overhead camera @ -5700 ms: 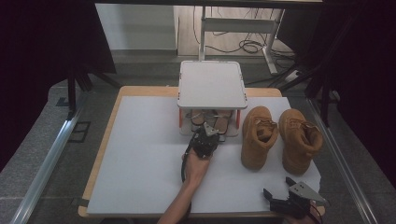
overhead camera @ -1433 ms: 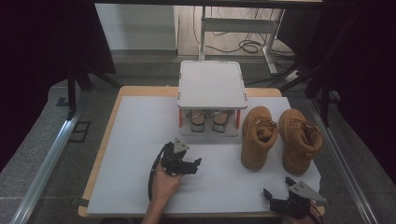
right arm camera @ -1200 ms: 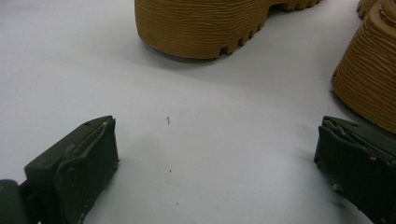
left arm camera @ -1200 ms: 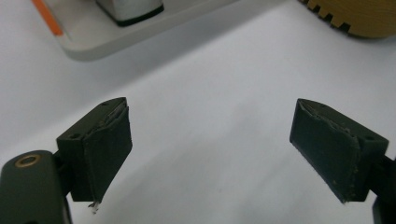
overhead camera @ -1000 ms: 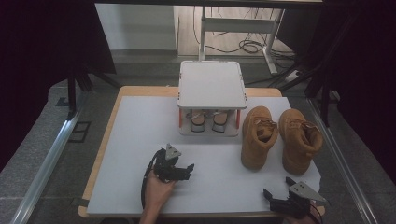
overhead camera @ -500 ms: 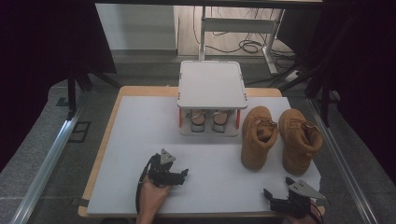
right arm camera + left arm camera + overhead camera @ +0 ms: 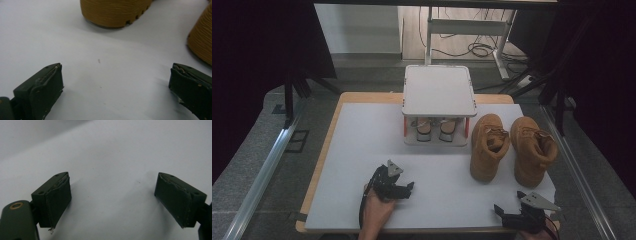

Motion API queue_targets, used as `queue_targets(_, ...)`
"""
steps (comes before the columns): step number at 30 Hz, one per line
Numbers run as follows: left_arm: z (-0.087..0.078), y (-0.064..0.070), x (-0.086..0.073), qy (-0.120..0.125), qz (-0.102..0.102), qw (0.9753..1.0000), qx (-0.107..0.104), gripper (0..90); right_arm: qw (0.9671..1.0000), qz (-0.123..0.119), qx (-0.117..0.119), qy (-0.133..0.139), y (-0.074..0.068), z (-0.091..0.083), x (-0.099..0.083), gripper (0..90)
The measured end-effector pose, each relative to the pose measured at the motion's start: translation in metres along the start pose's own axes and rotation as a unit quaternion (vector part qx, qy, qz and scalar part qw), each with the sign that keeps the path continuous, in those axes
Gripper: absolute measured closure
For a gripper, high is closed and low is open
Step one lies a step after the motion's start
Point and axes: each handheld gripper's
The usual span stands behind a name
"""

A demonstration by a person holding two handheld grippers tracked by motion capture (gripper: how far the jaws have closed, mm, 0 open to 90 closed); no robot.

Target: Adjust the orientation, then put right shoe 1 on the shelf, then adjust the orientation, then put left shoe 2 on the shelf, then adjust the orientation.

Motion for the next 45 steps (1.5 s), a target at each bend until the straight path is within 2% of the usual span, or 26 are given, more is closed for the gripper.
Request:
queue_targets(5,0.000,0.000,0.000,0.000,0.001,1.0000,0.000,13.6,0.9996,0.021,0.018,0.004,-0.001,-0.002,0.006,0.0)
queue_targets(11,0.000,-0.001,0.000,-0.002,0.002,1.0000,0.000,13.7,0.9995,0.018,0.024,0.006,-0.003,-0.007,0.013,2.5)
queue_targets(15,0.000,0.000,0.000,-0.002,0.002,1.0000,0.001,13.7,0.9994,0.021,0.023,0.016,-0.006,-0.009,0.018,14.0)
queue_targets(20,0.000,0.000,0.000,-0.001,0.002,1.0000,0.001,13.7,0.9993,0.015,0.026,0.021,-0.009,-0.009,0.024,22.2)
queue_targets(26,0.000,0.000,0.000,-0.001,0.002,1.0000,0.001,13.8,0.9982,0.025,0.052,0.014,-0.011,-0.004,0.032,27.6)
queue_targets(37,0.000,0.000,0.000,-0.002,0.003,1.0000,0.001,13.8,0.9982,0.010,0.059,0.005,-0.022,0.010,0.047,41.3)
queue_targets(45,0.000,0.000,0.000,-0.001,0.003,1.0000,0.001,13.8,0.9980,-0.012,0.062,0.006,-0.030,0.018,0.055,53.9)
Point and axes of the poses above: each handheld gripper's, and its own axes: z roughly forward along the jaws, x roughly out of its top, y roughly to its right, and after that the axes turned 3 degrees about -y, right-handed
